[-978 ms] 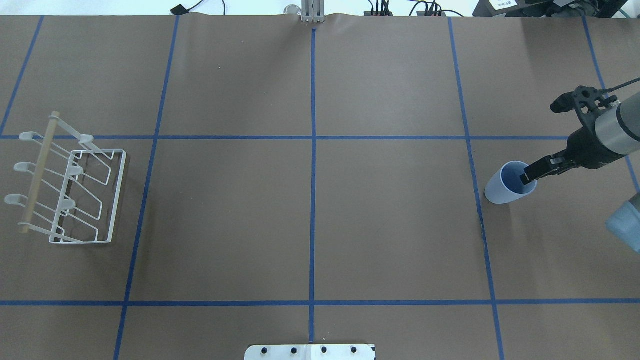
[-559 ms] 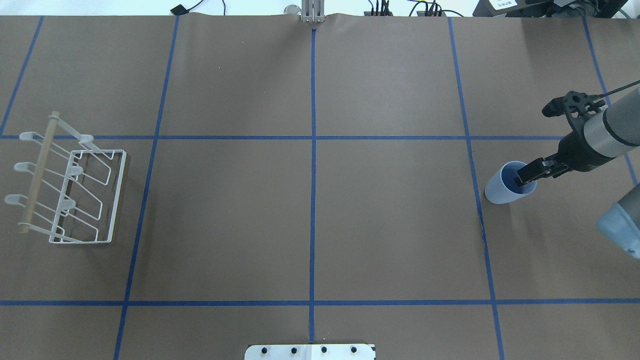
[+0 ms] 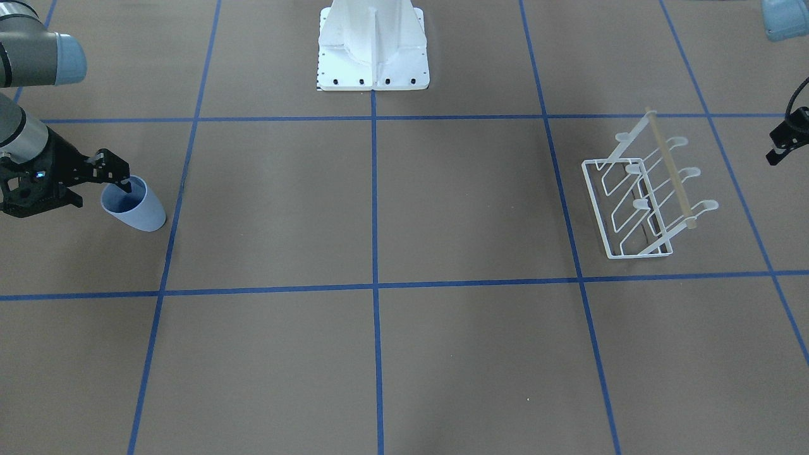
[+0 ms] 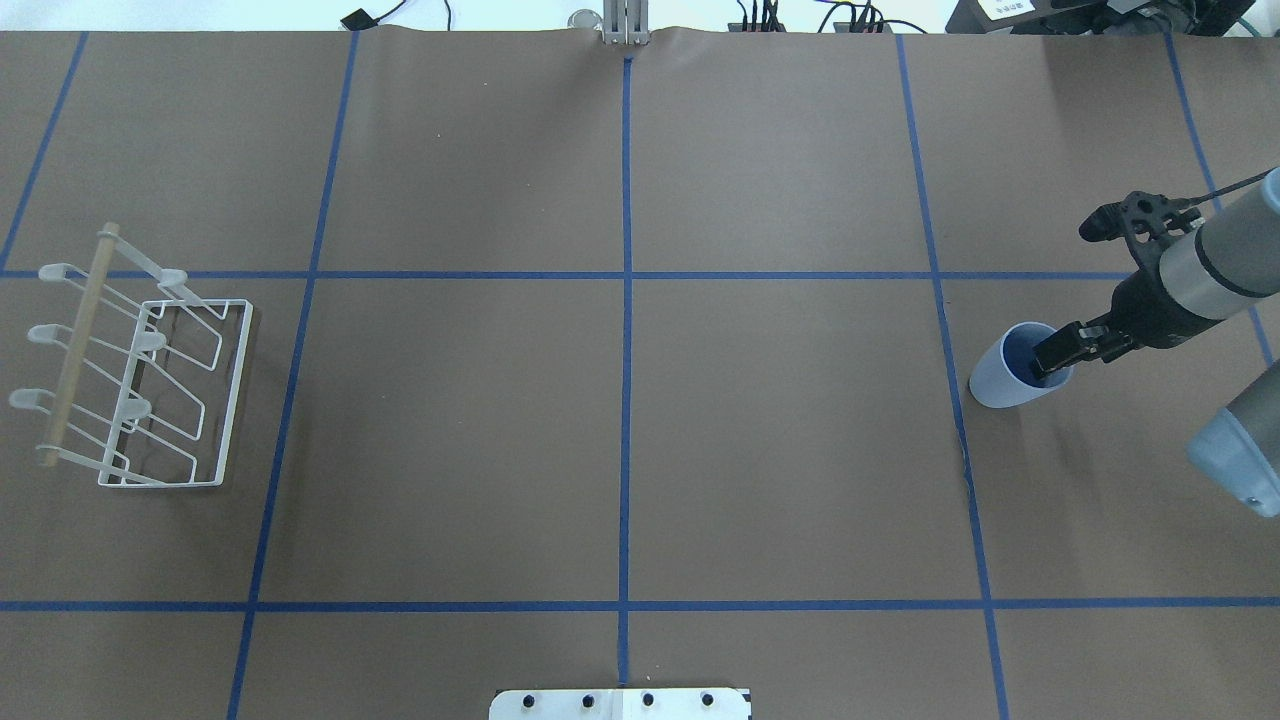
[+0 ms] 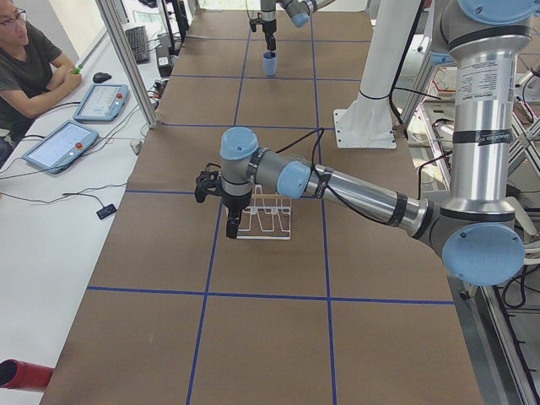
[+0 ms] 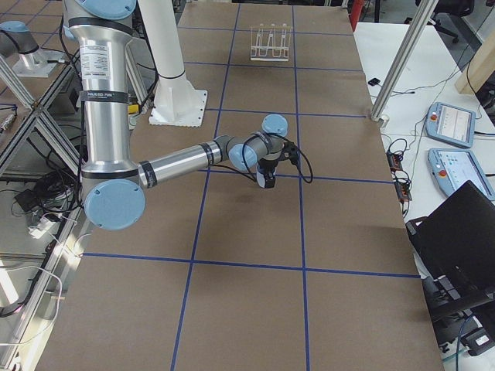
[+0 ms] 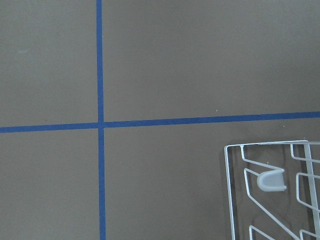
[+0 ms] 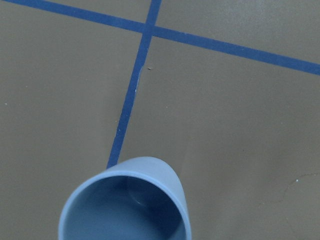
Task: Hang cup on cup holder
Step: 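Close the right gripper on the cup rim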
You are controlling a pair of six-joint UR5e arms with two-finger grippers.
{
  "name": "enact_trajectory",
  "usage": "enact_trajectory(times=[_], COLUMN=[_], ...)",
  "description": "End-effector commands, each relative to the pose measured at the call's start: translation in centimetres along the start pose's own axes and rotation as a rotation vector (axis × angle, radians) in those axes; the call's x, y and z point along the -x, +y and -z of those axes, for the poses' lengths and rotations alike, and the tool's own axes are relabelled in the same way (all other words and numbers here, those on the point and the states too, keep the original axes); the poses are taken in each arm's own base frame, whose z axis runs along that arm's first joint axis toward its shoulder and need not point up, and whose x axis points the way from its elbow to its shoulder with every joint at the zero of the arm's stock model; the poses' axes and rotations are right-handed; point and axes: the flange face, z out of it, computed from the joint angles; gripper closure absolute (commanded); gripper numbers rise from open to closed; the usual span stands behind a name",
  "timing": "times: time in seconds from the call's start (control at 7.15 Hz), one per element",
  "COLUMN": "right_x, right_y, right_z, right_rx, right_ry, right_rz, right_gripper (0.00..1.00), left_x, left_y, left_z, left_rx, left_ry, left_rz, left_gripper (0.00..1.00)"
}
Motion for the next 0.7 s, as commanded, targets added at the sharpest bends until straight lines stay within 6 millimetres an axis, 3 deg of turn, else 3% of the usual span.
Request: enact_trajectory(times=[0.0, 0.28, 0.56], right_x=[-0.2, -0.2, 0.6], right_y=[0.0, 0.0, 0.0], right_z=[-0.2, -0.1, 0.9], right_rx=[0.003, 0.000, -0.018], right_ry=[0.003, 0.004, -0.007], right_rz=[-0.004, -0.006, 0.009], right_gripper=[0.43, 0.98, 1.00], left_x=[0.0, 0.0, 0.1], left_y=[0.0, 0.0, 0.0], left_z=[0.0, 0.0, 0.0], left_rx=[-0.002, -0.001, 0.000], left_ry=[0.000, 0.001, 0.001], left_rz=[0.000, 0.000, 0.001], left_gripper=[0.02, 0.02, 0.02])
